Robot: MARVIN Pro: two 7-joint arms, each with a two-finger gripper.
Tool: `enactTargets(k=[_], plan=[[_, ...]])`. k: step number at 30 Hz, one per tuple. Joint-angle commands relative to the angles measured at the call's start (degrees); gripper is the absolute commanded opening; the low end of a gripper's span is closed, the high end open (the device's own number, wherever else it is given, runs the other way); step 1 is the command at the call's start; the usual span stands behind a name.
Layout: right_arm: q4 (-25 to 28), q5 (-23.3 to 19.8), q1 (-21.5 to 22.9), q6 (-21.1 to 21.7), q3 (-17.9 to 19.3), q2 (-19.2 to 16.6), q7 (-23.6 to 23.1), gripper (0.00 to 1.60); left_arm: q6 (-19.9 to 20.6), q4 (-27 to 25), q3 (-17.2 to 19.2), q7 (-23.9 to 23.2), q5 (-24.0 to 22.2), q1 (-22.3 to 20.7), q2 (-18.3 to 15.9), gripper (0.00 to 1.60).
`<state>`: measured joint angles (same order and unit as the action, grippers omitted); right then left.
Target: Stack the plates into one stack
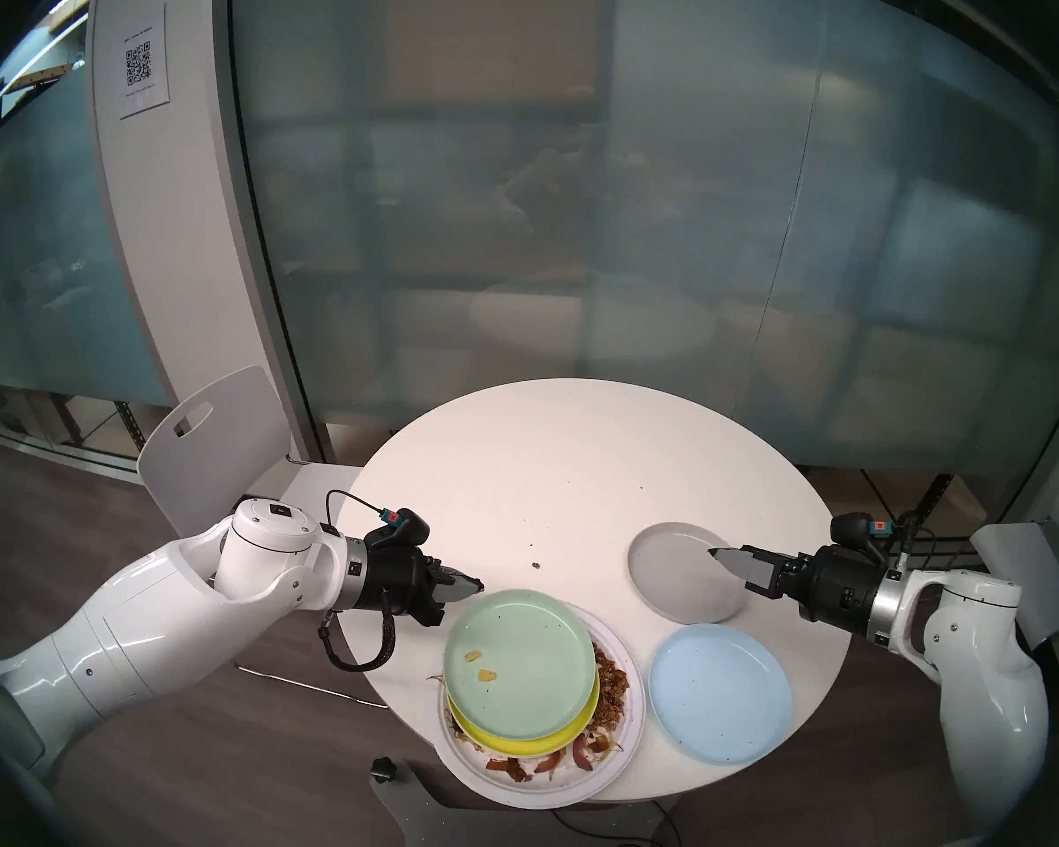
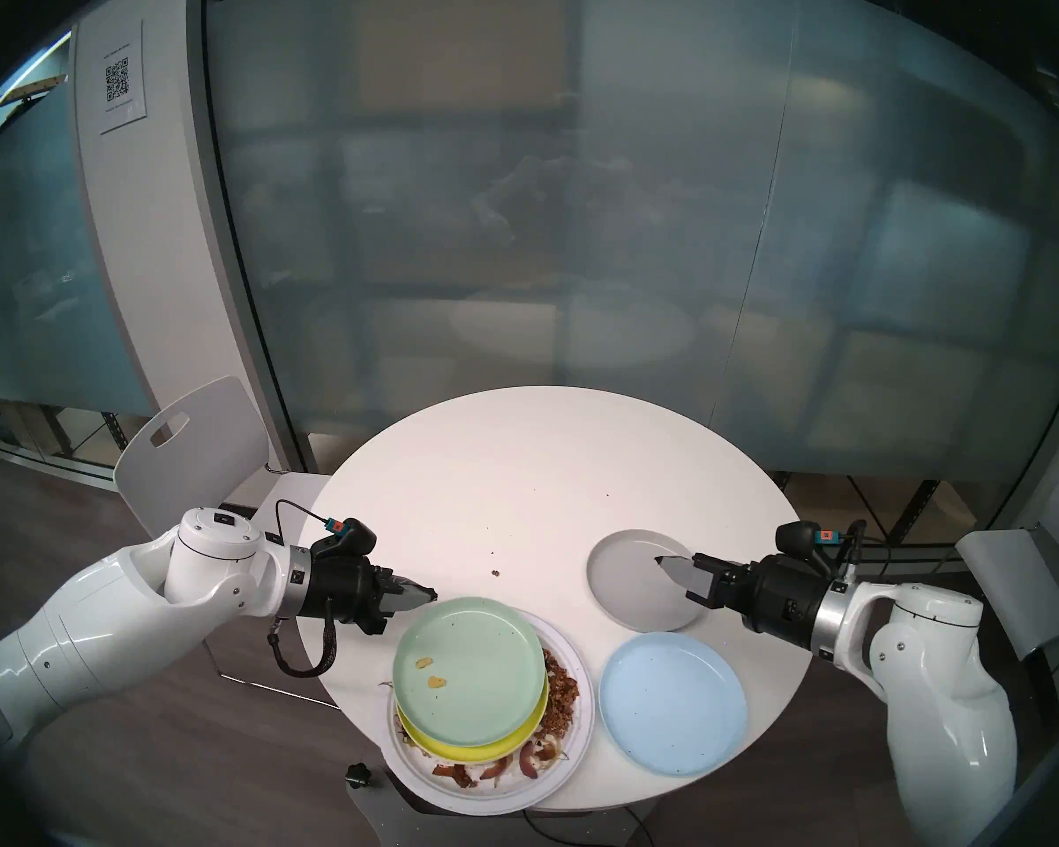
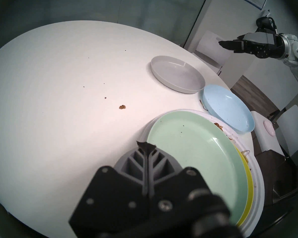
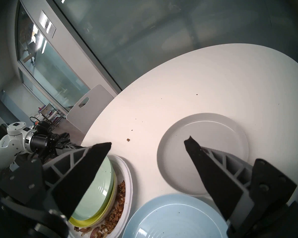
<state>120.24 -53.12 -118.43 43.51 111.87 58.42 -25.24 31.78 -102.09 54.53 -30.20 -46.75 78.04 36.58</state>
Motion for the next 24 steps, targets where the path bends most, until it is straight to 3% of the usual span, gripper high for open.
enactTargets(k=[1,24], plan=[[0.84,0.03,0.09,0.01,0.02,-0.10,-0.02,1.60,-0.02,1.31,-0.50,0.24,0.71,-1.24,1.61,0.00],[0.84,0.03,0.09,0.01,0.02,-0.10,-0.02,1.60,1.95,0.45,0.77,-1.04,-2.15,-0.89,1.64,0.00]])
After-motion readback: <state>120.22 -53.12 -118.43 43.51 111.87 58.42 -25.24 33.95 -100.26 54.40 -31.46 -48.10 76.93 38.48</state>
